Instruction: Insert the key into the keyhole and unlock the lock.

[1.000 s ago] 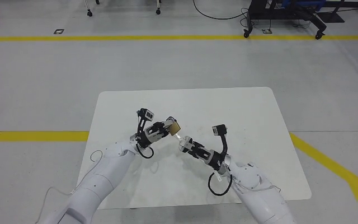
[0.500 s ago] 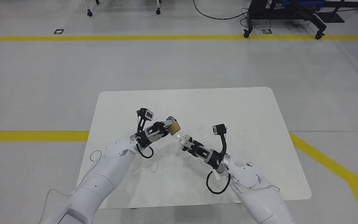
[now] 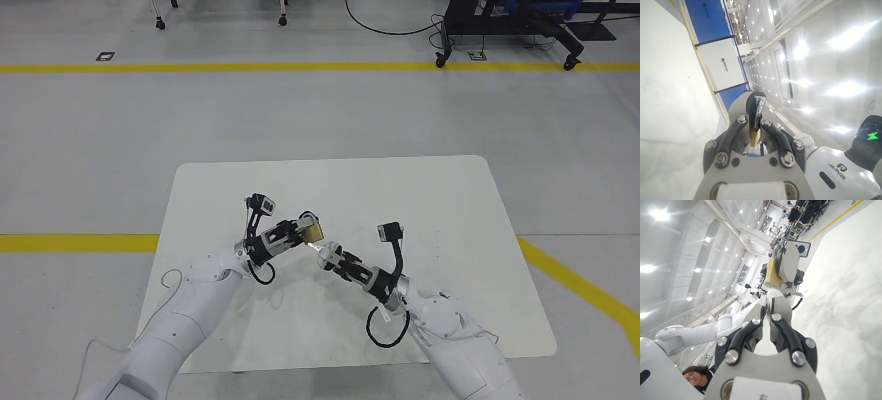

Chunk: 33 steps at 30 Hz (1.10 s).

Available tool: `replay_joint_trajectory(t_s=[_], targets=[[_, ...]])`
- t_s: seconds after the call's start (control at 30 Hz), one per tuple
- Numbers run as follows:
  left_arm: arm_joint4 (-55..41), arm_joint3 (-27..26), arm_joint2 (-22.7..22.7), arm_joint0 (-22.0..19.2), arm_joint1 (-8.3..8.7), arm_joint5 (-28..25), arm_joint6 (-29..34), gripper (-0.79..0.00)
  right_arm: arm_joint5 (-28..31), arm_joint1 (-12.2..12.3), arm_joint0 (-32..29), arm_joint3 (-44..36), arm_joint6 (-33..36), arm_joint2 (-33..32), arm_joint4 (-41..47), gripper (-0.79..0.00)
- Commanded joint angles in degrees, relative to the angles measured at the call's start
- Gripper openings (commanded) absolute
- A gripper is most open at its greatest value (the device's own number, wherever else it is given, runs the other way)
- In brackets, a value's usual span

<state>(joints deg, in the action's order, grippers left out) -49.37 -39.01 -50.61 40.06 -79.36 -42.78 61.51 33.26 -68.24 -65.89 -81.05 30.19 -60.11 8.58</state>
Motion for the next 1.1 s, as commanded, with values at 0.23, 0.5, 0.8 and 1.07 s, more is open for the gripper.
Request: replay_joint_trajectory(t_s=[0.23,0.5,0.8,1.07], targets=[[-0.36,0.4,-1.29,0.01,0.04,-1.53,-1.54,-0.785,1.7,0.44,-0.74,-0.9,1.43,-2.16,-0.19,-0.785],[-0.36,0.4,-1.29,0.01,0.04,-1.53,-1.54,-0.785,1.7,0.44,-0.74,-0.9,1.43,-2.16,-0.19,-0.785],[-2.2,-3.75,-1.91,3.18,-0.34,7.06,-11.01,-0.785,1.26,0.06,-3.96,-3.78,-8.75,-3.83,0.68,-0.785],[4.02,-9.33,-0.89,5.52,-1.26,10.96,-25.01,-0.785,-5.5,-0.67,-6.53,-7.5,-19.75,-3.13,-9.37,-0.785]])
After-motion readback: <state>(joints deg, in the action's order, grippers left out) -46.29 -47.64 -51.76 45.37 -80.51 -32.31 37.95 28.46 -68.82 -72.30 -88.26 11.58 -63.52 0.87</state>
